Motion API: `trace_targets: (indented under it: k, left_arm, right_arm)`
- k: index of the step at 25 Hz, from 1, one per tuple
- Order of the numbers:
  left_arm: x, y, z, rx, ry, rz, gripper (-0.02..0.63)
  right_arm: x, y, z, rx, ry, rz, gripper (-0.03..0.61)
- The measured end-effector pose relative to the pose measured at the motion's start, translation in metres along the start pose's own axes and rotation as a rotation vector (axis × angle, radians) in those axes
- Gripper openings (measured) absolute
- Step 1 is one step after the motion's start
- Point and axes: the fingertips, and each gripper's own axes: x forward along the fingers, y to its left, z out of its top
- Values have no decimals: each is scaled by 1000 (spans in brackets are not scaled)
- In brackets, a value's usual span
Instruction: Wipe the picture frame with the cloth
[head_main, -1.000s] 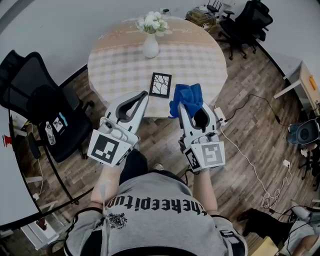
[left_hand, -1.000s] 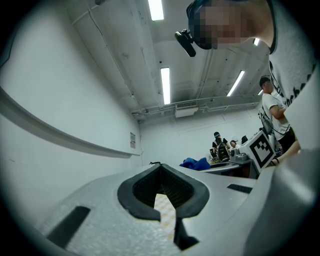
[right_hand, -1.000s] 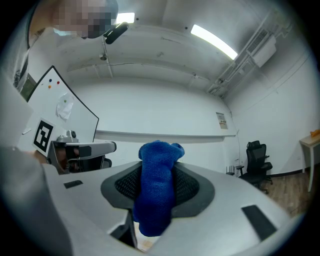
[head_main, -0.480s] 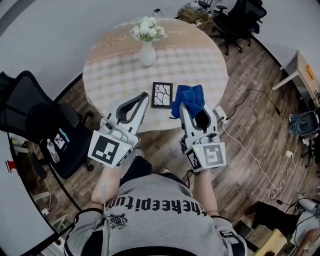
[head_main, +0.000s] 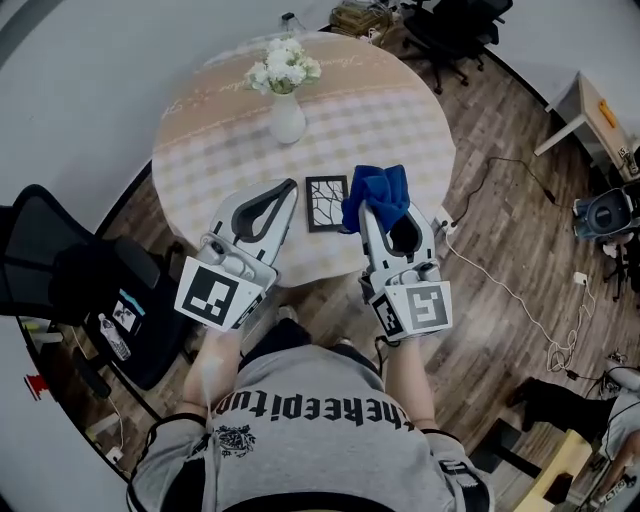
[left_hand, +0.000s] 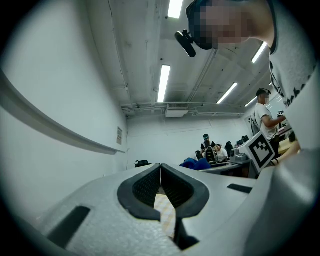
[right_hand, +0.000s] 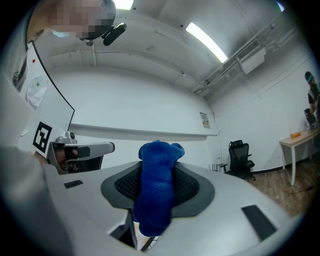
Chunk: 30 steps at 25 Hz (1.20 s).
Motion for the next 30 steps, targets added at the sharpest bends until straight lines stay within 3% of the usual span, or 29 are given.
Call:
trace_targets:
  k: [17, 30]
  left_arm:
    - [17, 52, -38, -70, 17, -145, 17]
    - [34, 66, -63, -121, 45, -159, 15]
  right_arm:
    - [45, 7, -30, 0, 53, -144, 146]
    - [67, 2, -61, 24, 140, -142, 146]
